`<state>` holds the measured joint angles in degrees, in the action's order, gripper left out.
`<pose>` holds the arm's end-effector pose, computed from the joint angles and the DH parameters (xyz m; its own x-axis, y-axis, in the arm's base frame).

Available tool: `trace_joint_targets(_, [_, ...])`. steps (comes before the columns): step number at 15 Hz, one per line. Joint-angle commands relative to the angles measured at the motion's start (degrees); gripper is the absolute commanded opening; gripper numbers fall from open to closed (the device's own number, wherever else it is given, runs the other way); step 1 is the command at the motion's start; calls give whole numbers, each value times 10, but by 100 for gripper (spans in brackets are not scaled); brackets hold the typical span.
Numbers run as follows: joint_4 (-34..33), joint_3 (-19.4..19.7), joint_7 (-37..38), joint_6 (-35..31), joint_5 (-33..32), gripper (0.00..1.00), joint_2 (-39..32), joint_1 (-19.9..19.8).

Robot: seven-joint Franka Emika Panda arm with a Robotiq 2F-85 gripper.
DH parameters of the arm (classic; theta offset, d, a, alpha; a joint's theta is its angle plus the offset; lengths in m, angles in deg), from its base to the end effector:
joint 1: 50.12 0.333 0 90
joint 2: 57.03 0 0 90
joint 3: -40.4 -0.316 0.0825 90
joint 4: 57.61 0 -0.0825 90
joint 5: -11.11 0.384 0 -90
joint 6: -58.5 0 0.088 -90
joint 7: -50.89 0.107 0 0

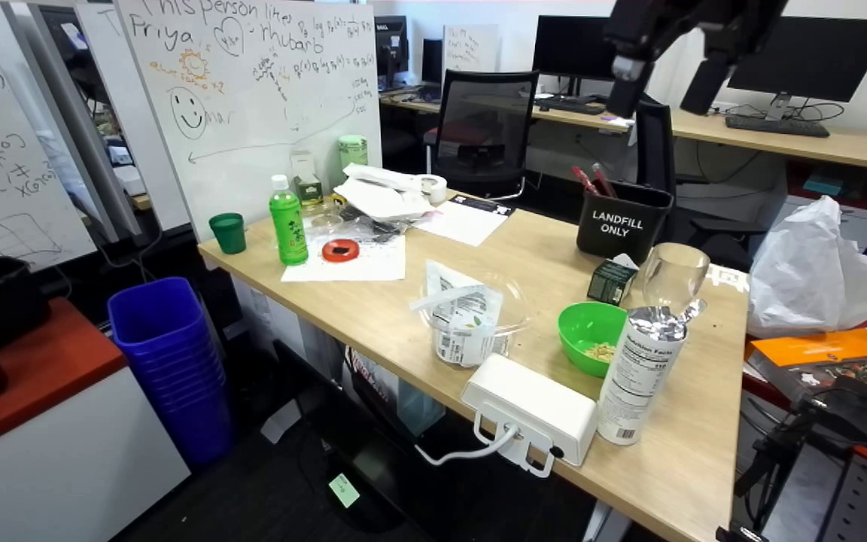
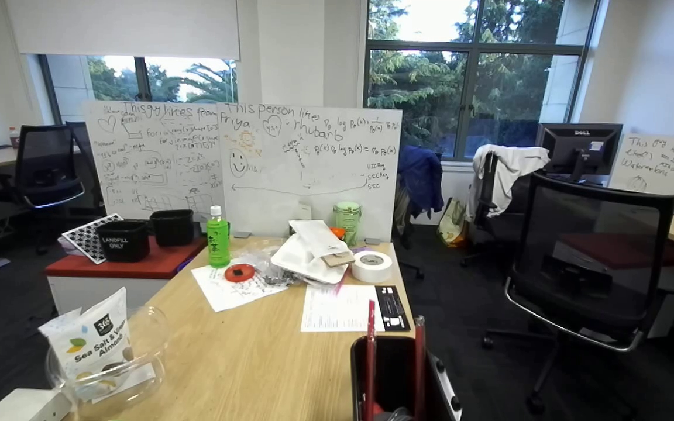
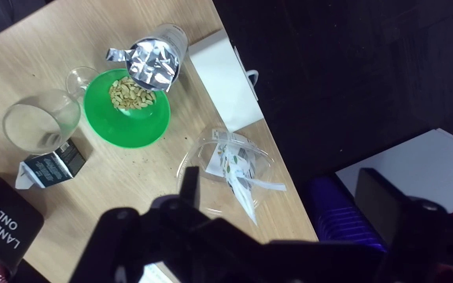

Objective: Move the clear bowl to the right

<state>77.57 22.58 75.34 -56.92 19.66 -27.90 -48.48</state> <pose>0.3885 0.1599 0.5197 0.9762 -0.1692 0.1356 -0.1633 -0.9851 -0.0541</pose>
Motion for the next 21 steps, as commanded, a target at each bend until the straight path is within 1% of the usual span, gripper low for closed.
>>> trace_joint_targets(1, [-26,4,4,-21,-30,100,-67,11])
trace_joint_targets(2, [-26,6,2,-24,-42,100,-75,13])
trace_joint_targets(3, [-12,14,6,-23,-31,100,-59,20])
trace_joint_targets(5, [-19,15,6,-25,-41,100,-74,21])
trace_joint_targets(9, [-22,14,6,-25,-42,100,-72,22])
trace_joint_targets(13, [-24,22,72,-66,-52,100,-105,-1])
trace_joint_targets(17, [-40,55,89,-122,-50,100,-183,-9])
trace_joint_targets(21, [-60,85,124,-192,-82,100,-278,-9])
